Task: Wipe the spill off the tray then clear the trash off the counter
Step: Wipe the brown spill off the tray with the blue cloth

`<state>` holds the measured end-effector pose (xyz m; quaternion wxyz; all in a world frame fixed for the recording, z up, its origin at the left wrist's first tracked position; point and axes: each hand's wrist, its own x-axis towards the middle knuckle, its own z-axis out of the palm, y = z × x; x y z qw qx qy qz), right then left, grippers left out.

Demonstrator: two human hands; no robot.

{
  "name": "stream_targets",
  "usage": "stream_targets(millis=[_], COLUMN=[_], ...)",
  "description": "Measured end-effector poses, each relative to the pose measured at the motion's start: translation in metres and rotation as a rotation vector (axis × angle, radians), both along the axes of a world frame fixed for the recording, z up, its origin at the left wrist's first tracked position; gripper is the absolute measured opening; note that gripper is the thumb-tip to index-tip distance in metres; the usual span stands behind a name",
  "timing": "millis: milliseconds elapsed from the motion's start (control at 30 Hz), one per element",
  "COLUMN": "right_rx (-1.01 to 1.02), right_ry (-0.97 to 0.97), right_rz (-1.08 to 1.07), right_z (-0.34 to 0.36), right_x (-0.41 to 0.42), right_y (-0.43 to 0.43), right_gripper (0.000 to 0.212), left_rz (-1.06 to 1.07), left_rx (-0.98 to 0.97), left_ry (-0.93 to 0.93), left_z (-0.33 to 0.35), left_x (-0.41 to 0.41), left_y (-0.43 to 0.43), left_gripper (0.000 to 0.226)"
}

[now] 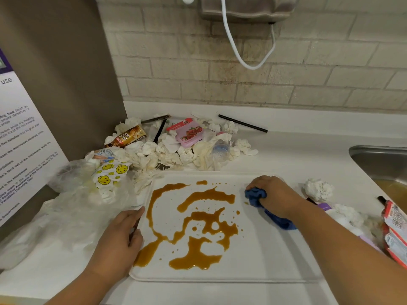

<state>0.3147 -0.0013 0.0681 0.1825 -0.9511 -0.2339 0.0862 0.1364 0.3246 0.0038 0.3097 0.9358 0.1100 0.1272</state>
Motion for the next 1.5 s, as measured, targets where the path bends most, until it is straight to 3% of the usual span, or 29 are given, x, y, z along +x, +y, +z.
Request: stream_targets(millis=[133,200,367,533,700,833,900,1033,1100,1233,1333,1400,1500], right_rx=[0.020,0.008,0.008,0.006,0.054,-0.019,-0.032,0.341,0.365,0.477,0.413,0.270,0.147], right_ry=[0.052,0.082,0.162,0.319,0.108,0.223,0.176,0.004,-0.088,-0.173,-0.144,-0.084,-0.145], right_rz=[0.089,0.047,0.006,0.025,0.101,0.123,0.050,-0.123,-0.134,-0.249,-0.298,-0.273,-0.135], right_z=[-0.002,0.004,0.003,0.012,0.007,0.013,0.023,0.056,0.068,0.065,0.042,0.023,0.004], right_x=[-0.014,-0.009,-0.021,-0.022,-0.038,-0.038,-0.032,-0.027,-0.022,-0.018,-0.024,-0.029,-0.037], right_y=[-0.004,-0.012,0.006,-0.006,0.001,-0.013,-0.019,-0.029,-0.034,-0.036,-0.035,-0.037,-0.034], right_gripper=[0.037,0.042,0.025,0.032,0.029,0.032,0.033,0.047,0.054,0.037,0.018,0.027,0.038], left_rz=[0.009,0.007,0.008,0.008,0.009,0.010,0.009,0.009,0.012,0.009,0.012,0.010,0.014], left_rx=[-0.007,-0.005,-0.006,-0.002,-0.012,-0.020,-0.027,-0.021,-0.011,-0.014,-0.021,-0.018,-0.008], left_ry=[0.003,0.002,-0.001,0.001,-0.009,-0.017,-0.018,-0.017,-0.013,-0.018,-0.014,-0.015,-0.010], left_z=[0.000,0.000,0.000,0.000,0.000,0.000,0.000,0.000,-0.001,-0.001,-0.001,-0.001,-0.001], left_x=[0.000,0.000,0.000,0.000,0.000,0.001,0.000,0.000,0.001,0.001,0.000,0.000,0.000], left_y=[0.000,0.000,0.000,0.000,-0.001,-0.001,-0.001,0.000,0.001,0.001,0.001,0.001,0.001], left_gripper=[0.053,0.052,0.052,0.051,0.051,0.051,0.051,0.051,0.051,0.051,0.051,0.051,0.051])
